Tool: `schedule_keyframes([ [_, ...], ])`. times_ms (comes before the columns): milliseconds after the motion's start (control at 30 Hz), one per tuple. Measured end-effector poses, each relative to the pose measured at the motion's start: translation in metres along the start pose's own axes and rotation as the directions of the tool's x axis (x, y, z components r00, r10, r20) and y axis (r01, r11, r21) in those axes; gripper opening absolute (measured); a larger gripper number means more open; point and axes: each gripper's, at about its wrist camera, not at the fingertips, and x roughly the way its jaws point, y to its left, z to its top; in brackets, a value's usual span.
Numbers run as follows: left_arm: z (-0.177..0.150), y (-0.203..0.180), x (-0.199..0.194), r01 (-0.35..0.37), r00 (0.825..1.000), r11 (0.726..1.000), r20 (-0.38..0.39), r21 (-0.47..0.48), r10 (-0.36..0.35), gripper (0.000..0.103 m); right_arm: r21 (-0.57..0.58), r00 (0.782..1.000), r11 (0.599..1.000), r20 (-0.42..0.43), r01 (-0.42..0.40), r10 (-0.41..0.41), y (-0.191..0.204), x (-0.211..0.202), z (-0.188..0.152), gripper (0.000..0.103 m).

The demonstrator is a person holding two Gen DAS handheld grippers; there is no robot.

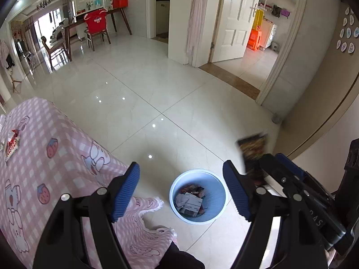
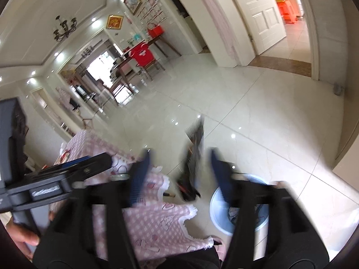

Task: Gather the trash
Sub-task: 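Carry both wrappers over the blue bucket and open both tools to drop them, then move both open tools back over the mat toward the red snack bag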

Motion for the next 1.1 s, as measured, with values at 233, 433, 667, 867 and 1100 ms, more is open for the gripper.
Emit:
schedule_keyframes([
  [233,0.0,0.018,-0.012,0.01,1.0,1.0,0.018,-0.023,-0.009,0.075,0.022,1.0,1.0,-0.012,-0.01,0.011,0.002,0.0,-0.003,0.066],
  [433,-0.005,0.031,-0.027,0.015,0.999,0.999,0.036,-0.04,-0.013,0.075,0.003,0.999,1.0,-0.018,-0.031,0.031,0.022,-0.007,-0.004,0.066],
  [667,-0.017,0.068,-0.059,-0.009,0.997,0.998,0.077,-0.054,0.014,0.079,-0.076,0.996,0.994,-0.031,-0.085,0.083,0.073,-0.012,-0.006,0.068],
  [867,-0.038,0.134,-0.096,-0.059,0.989,0.989,0.126,-0.137,0.077,0.082,-0.173,0.985,0.971,-0.085,-0.164,0.151,0.136,-0.003,-0.02,0.068],
  [1100,-0.079,0.253,-0.134,-0.191,0.963,0.934,0.124,-0.301,0.237,0.083,-0.289,0.964,0.926,-0.182,-0.242,0.195,0.21,0.026,-0.044,0.068],
])
